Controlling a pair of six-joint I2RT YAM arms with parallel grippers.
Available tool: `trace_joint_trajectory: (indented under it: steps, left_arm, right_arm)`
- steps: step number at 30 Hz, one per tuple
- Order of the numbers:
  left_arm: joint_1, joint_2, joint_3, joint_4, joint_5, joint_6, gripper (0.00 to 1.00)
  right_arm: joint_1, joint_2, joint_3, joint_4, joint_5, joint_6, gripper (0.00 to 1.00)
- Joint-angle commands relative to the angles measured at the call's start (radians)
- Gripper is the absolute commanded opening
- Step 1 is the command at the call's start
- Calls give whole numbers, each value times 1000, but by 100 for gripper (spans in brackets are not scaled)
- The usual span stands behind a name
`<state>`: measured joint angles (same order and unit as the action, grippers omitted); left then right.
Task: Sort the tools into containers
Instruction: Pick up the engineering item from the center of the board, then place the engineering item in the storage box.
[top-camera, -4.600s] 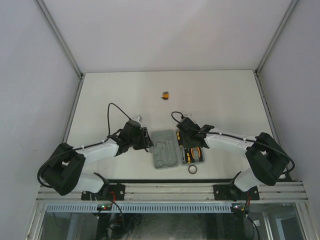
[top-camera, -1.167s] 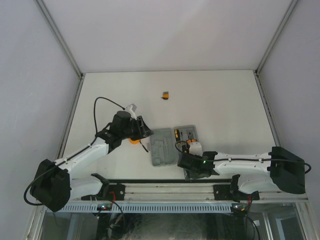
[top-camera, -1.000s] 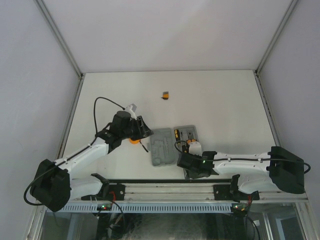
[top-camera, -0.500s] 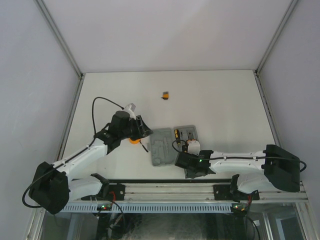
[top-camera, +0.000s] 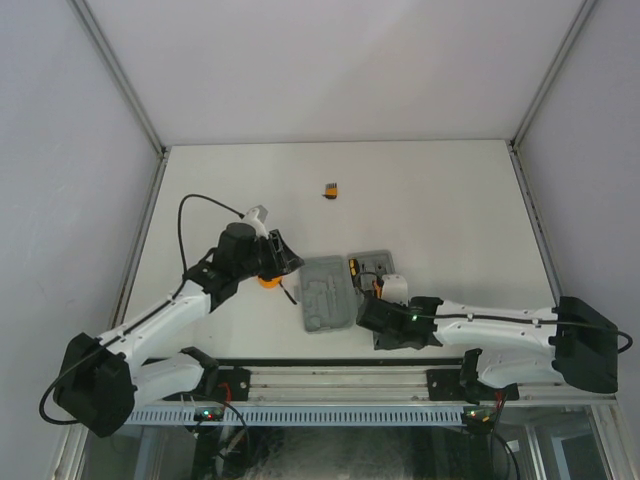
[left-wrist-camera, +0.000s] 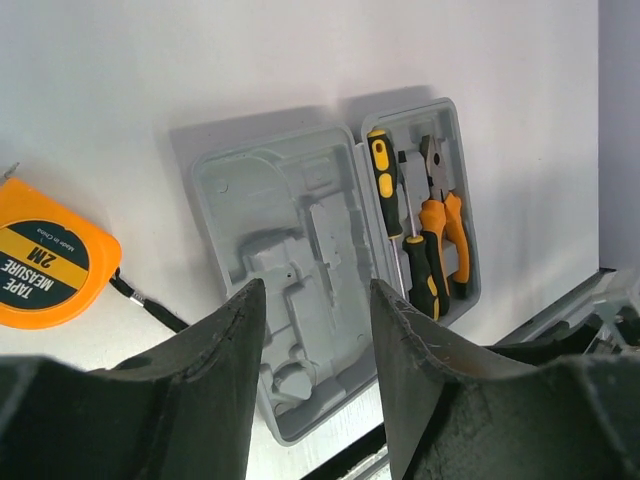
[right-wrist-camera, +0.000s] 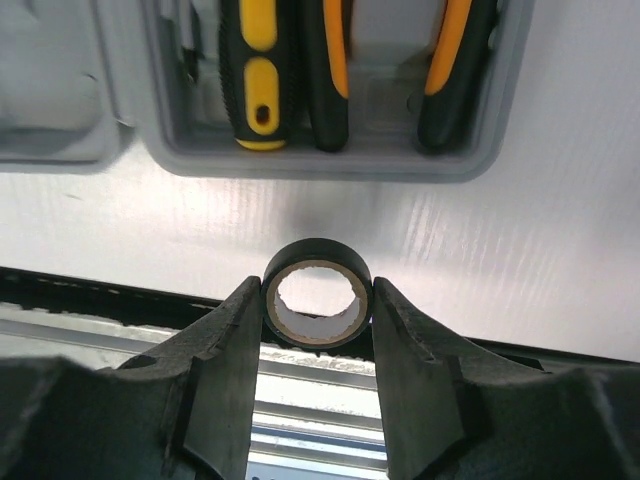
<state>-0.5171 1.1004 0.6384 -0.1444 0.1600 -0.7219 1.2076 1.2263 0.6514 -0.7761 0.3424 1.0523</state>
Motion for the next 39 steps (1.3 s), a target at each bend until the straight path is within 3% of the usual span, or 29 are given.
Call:
trace_joint_trajectory:
  steps: [1,10,16,32,36,39]
  left_arm:
    - [6,-52,-22,9,-19,30,51]
    - [26,-137,-75,-20,-47,15,51]
    - [143,-221,-116,-56,-14,15,52]
    - [213,-263,-153,-90,1,29,53]
    - [214,-262,-154,-90,7,29,53]
    - [214,-263,-158,-87,6,25,53]
  right_arm:
    - [-37,-57,80,38,40,-73,34]
    - [-95,86,309,140,2,-240,32]
    - [-93,250,439,192,-45,-304,31]
    - [-45,501,525,288,-158,-300,31]
    - [-43,522,536,289,-173,-304,36]
    - [-43,520,540,278,-175,-307,51]
